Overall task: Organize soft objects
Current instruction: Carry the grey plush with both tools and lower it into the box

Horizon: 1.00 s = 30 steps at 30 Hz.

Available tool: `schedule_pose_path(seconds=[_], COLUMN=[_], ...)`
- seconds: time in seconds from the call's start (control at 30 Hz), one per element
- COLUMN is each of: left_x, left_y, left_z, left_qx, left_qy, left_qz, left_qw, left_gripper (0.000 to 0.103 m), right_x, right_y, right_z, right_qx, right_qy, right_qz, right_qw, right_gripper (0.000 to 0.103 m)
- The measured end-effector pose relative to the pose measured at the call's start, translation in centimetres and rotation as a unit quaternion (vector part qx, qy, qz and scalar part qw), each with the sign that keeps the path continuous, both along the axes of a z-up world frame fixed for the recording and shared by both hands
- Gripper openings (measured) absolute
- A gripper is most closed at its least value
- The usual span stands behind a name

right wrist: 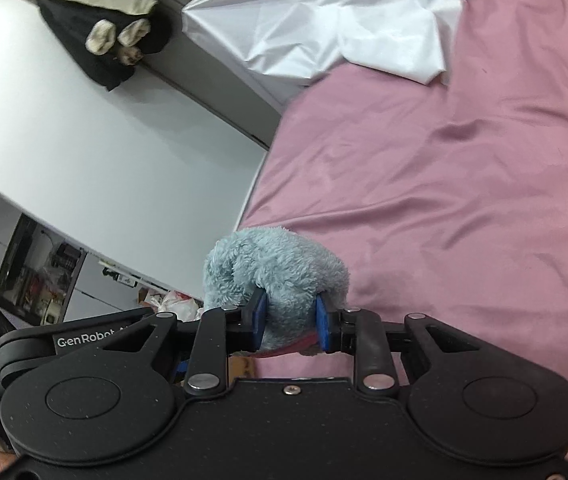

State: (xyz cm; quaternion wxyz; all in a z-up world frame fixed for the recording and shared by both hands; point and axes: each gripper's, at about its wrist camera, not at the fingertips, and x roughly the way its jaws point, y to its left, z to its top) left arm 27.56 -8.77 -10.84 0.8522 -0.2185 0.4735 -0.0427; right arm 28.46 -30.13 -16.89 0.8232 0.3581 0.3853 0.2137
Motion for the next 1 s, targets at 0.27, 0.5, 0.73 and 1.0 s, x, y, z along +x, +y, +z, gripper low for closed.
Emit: schedule_pose_path(seconds=[0.27,0.5,0.73,1.0], left_x=[-3.7,-6.4,-8.4,-10.1], left_y=[3.2,6.6,9.9,14.2], left_z=[2.9,4.2,5.0,4.2], left_qx=[-0.009,-0.027,-0.04,-0.065], left_qy=[-0.027,-0.042,-0.054,-0.049], left_qz=[0.025,0.046,0.061,0.082], left_qw=[0.9993,0.9977,0.9959,0.9933], left_gripper=[0.023,0.023,0.023,0.023], right_x=[-2.4,-4.0,-5.2,-6.3], right_y=[2.9,5.8,9.1,13.1], right_z=[3.3,5.4,6.8,7.1], right_qx=[-0.011,-0.025,-0.044,-0.072], right_qy=[-0.027,-0.046,-0.061,-0.063], right_qz=[0.022,0.045,0.062,0.083], right_qw=[0.999,0.998,0.995,0.992], right_gripper=[0.026,0.026,0.027,0.029])
